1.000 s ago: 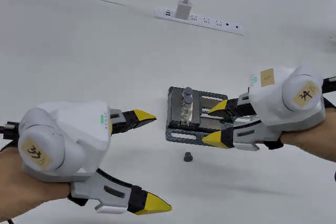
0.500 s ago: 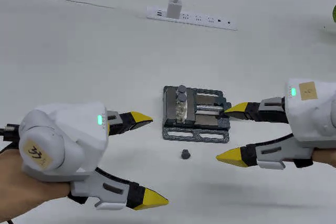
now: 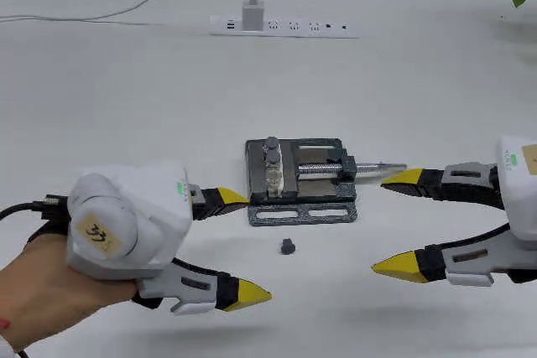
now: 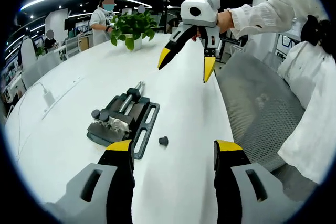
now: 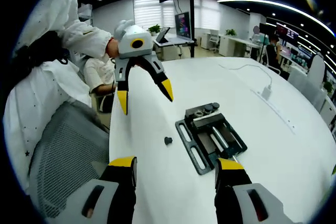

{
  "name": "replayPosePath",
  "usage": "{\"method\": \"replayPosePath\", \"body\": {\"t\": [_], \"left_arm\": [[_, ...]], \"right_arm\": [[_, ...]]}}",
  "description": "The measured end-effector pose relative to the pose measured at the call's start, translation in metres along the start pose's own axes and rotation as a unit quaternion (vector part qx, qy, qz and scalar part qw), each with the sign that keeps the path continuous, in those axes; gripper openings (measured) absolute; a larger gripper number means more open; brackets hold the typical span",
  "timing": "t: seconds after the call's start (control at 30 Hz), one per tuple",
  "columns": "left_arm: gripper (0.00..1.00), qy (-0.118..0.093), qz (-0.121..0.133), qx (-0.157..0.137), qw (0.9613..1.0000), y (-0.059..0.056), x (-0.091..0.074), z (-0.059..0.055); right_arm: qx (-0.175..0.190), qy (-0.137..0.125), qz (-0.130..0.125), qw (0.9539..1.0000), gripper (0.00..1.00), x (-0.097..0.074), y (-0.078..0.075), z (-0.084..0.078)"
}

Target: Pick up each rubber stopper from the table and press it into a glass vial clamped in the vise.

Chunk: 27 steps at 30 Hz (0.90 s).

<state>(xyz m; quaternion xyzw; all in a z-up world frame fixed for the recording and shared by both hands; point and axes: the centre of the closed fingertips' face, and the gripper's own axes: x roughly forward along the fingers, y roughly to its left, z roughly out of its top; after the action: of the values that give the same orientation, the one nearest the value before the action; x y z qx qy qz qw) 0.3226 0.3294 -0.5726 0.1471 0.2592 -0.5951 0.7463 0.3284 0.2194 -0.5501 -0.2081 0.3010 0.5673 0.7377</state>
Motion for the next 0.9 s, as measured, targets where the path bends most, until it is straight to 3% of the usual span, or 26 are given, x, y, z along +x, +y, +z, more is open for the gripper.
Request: {"method": "replayPosePath", "body": {"t": [0.53, 0.9], "left_arm": [[0.33, 0.056, -0.053, 0.027, 0.9967, 0.01, 0.047, -0.016], [0.22, 0.085, -0.054, 0.032, 0.9944, 0.017, 0.063, -0.028]], "right_arm": [[0.031, -0.004, -0.022, 0.9993, 0.55, -0.019, -0.004, -0.03], [0.036, -0.026, -0.016, 0.9989, 0.61, -0.025, -0.002, -0.036]]}}
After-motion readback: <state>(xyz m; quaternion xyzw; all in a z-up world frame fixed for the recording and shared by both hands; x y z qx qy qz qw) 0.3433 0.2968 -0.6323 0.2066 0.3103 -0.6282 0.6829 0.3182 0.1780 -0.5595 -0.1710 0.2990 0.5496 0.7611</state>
